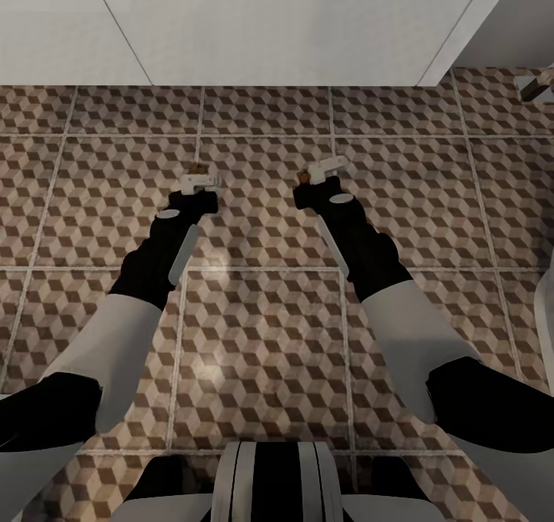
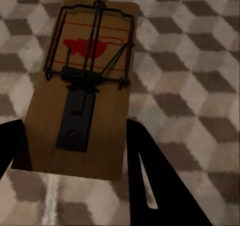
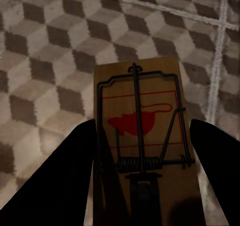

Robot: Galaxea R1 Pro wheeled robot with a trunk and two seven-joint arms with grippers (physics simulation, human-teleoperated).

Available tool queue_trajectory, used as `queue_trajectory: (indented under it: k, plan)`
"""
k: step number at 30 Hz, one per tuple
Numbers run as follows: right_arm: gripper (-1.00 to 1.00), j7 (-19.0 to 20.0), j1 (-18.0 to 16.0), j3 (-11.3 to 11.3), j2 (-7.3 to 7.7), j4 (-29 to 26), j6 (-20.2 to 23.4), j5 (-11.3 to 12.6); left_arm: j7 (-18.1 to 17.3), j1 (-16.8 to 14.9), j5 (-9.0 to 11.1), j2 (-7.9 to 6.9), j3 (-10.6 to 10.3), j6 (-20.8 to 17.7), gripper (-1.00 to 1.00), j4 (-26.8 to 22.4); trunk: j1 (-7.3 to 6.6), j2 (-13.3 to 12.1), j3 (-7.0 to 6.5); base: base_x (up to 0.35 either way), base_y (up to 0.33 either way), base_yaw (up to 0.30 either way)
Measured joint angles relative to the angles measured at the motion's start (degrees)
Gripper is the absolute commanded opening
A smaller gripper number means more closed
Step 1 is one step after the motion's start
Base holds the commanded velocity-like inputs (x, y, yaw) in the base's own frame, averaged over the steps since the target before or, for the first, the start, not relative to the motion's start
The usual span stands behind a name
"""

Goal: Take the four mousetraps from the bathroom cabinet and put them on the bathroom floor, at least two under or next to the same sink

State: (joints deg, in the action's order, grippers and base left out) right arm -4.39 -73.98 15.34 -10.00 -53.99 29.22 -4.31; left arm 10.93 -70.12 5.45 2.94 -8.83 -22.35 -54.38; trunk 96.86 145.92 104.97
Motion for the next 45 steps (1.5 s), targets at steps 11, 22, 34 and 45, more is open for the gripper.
queue_trajectory:
  k: [11,22,34,45]
  plan:
    - [-1.00,-9.6,0.3,5.6,0.00,0.5,-8.6,0.2,-1.0,0.0,-1.2,-0.57,-12.9,-0.2,-1.00,-5.8,0.00,0.0,0.00,0.000,0.000,0.000]
    - [-1.00,-4.5,0.3,5.5,0.00,7.8,-9.3,0.3,-1.0,0.0,-1.2,-0.68,-11.4,0.1,-1.00,6.0,0.01,0.0,0.00,0.000,0.000,0.000]
    - [-1.00,-4.0,0.3,5.5,0.00,9.3,-9.3,0.2,-1.0,0.0,-1.3,-1.21,-10.9,0.5,-1.00,8.0,0.00,0.0,0.00,0.000,0.000,0.000]
    - [-1.00,-1.2,0.3,5.5,0.00,9.2,-9.2,0.1,-0.8,0.0,-1.4,-1.81,-11.3,6.0,-1.00,7.6,0.00,0.0,0.00,0.000,0.000,0.000]
